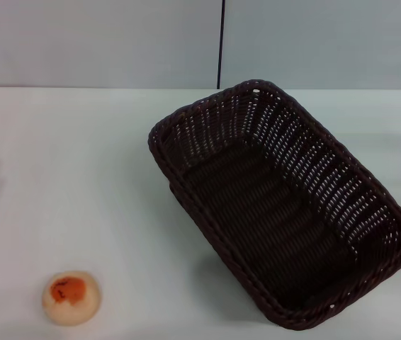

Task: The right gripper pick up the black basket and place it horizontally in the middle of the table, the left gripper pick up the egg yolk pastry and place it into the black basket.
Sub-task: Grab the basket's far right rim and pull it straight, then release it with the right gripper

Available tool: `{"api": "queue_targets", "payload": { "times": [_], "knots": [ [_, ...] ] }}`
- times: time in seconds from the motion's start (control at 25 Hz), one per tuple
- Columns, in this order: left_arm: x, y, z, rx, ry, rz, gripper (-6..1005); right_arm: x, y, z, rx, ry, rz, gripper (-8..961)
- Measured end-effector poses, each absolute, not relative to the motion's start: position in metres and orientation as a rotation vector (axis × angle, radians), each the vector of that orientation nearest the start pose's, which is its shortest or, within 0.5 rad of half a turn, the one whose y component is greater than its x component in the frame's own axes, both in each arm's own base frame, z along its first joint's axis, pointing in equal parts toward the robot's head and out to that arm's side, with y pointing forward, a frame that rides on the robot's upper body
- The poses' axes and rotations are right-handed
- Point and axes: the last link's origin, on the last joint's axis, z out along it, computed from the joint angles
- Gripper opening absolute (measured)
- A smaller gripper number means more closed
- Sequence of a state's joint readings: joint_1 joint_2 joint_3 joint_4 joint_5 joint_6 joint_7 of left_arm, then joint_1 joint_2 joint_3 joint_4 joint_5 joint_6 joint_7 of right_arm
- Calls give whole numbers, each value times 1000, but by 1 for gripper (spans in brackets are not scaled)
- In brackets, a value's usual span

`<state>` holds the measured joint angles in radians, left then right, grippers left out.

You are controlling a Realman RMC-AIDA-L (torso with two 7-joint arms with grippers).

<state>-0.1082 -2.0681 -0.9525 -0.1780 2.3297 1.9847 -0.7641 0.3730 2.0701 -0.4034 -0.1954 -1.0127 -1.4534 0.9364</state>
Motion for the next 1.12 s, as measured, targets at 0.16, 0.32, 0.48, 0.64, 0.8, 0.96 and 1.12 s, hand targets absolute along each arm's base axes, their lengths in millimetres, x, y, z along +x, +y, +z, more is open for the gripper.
{"api": "queue_targets", "payload": {
  "times": [0.16, 0.32, 0.48, 0.64, 0.8, 0.96, 1.12],
  "knots": [
    [-331, 187, 64, -1196, -467, -1528, 813, 344, 315, 78, -1507, 770, 1244, 809],
    [-332, 188, 64, -1211, -474, -1519, 813, 337, 325, 97, -1741, 836, 1190, 809],
    [-333, 188, 63, -1227, -478, -1512, 813, 327, 330, 110, -1908, 911, 1134, 809],
    [-334, 189, 63, -1238, -478, -1499, 813, 291, 334, 135, -2224, 989, 952, 809],
    [-335, 191, 64, -1257, -476, -1485, 812, 259, 341, 152, -2394, 1203, 675, 810],
    [-336, 191, 64, -1261, -476, -1477, 812, 236, 345, 158, -2470, 1299, 472, 810],
    [-337, 191, 64, -1264, -483, -1467, 812, 206, 355, 152, -2587, 1287, 226, 810]
  ]
}}
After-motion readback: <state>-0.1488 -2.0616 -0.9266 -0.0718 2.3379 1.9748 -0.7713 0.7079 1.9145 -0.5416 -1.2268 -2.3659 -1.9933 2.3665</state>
